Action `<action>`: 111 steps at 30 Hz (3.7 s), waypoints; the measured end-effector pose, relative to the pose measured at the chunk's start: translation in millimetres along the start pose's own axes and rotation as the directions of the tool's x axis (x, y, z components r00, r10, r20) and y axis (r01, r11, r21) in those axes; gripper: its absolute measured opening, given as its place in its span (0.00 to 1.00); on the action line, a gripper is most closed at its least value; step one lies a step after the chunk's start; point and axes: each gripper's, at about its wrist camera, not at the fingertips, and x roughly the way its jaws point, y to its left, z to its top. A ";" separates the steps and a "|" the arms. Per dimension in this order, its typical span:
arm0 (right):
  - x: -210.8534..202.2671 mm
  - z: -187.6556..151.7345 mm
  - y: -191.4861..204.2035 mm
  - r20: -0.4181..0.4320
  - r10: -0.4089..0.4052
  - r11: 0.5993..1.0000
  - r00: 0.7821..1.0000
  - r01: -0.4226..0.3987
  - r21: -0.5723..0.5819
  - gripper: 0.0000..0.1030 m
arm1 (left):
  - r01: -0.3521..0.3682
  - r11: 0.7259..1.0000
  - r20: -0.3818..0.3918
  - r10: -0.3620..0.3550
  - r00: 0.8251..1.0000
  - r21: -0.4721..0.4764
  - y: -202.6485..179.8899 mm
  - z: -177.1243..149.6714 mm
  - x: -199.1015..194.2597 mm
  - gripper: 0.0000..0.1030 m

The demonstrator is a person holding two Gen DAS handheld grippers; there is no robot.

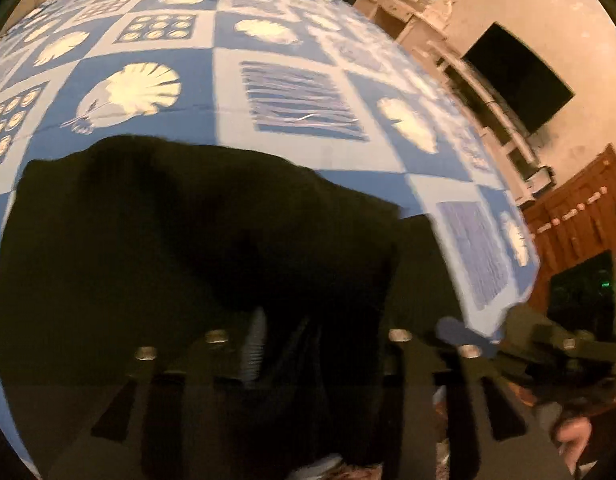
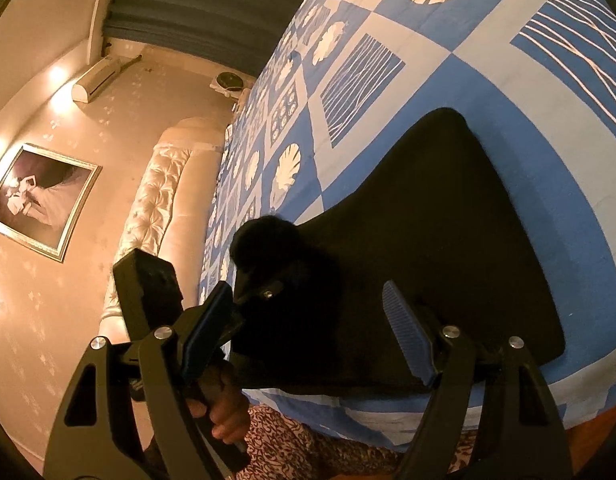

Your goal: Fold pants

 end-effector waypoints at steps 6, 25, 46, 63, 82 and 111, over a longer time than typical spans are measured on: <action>-2.4 -1.5 -0.4 0.002 -0.004 1.000 1.000 0.004 0.007 0.75 | 0.153 0.987 0.080 -0.149 0.986 -0.052 -10.8 3.4 -42.4 0.71; 85.9 -12.7 22.5 -0.267 -0.199 0.971 0.943 0.154 -0.182 0.13 | 0.093 0.865 0.146 -0.023 0.989 -0.494 193.7 -97.7 -119.5 0.78; -28.4 20.3 -43.8 -0.077 -0.255 0.965 0.964 0.248 -0.089 0.10 | 0.191 0.888 0.087 -0.170 0.982 -0.418 143.6 -92.8 -72.3 0.78; -33.5 9.8 -93.1 -0.094 -0.024 0.986 0.995 0.040 0.161 0.70 | 0.401 0.760 0.170 -0.368 0.914 -0.512 147.5 -95.1 -46.9 0.78; -21.6 -0.1 -75.0 -0.107 -0.099 0.994 0.989 0.103 0.033 0.41 | 0.214 0.884 0.106 -0.187 0.977 -0.416 121.2 -78.4 -48.1 0.37; 36.2 1.1 -12.7 -0.195 -0.072 0.987 0.978 0.042 -0.153 0.77 | 0.235 0.899 0.215 -0.163 0.963 -0.369 185.2 -98.1 -120.8 0.77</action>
